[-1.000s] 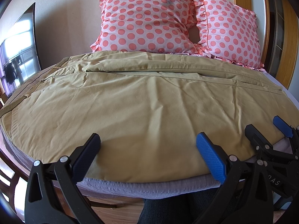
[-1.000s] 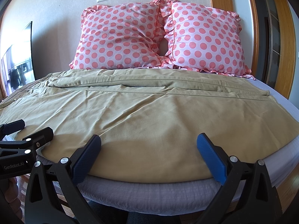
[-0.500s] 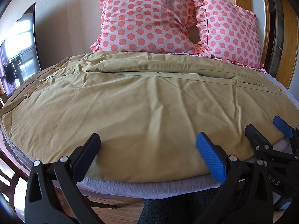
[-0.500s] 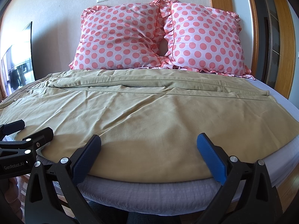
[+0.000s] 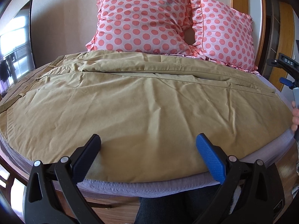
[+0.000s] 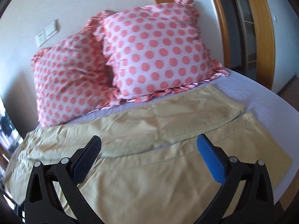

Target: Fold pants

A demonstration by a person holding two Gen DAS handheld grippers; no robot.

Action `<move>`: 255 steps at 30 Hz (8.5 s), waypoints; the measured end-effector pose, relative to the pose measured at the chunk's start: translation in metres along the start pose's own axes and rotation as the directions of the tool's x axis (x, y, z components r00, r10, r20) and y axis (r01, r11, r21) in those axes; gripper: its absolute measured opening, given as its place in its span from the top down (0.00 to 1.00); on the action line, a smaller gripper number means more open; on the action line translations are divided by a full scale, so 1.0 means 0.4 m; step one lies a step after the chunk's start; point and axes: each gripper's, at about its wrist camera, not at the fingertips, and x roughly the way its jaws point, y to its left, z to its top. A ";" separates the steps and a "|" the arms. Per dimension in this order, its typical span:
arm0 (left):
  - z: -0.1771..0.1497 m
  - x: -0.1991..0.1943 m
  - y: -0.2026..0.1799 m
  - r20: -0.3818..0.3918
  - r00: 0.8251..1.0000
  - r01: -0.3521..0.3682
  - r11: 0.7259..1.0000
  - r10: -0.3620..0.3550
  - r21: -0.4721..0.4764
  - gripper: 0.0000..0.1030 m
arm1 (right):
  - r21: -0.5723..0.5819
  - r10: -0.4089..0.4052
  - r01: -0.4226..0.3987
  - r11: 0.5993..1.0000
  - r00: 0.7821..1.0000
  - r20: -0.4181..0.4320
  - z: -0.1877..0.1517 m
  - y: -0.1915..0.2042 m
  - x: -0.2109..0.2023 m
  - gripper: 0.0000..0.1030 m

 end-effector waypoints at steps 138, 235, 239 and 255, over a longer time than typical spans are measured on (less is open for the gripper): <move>0.544 0.493 0.486 -0.227 0.973 -0.152 0.853 0.040 -0.500 0.90 | 0.526 0.413 -0.442 0.727 0.893 0.179 -0.171 -0.194 -0.009 0.97; -0.063 -0.135 0.531 0.135 0.991 0.082 0.778 0.004 -0.623 0.11 | -0.143 0.623 -0.704 0.695 0.690 -0.368 -0.400 0.460 -0.092 0.27; -0.038 -0.140 0.573 0.116 0.991 0.019 0.778 0.069 -0.629 0.11 | -0.137 0.626 -0.705 0.696 0.689 -0.365 -0.404 0.452 -0.091 0.26; 0.037 -0.101 0.802 0.003 0.974 -0.144 0.633 0.226 -0.761 0.87 | -0.112 0.663 -0.726 0.678 0.670 -0.332 -0.401 0.415 -0.100 0.26</move>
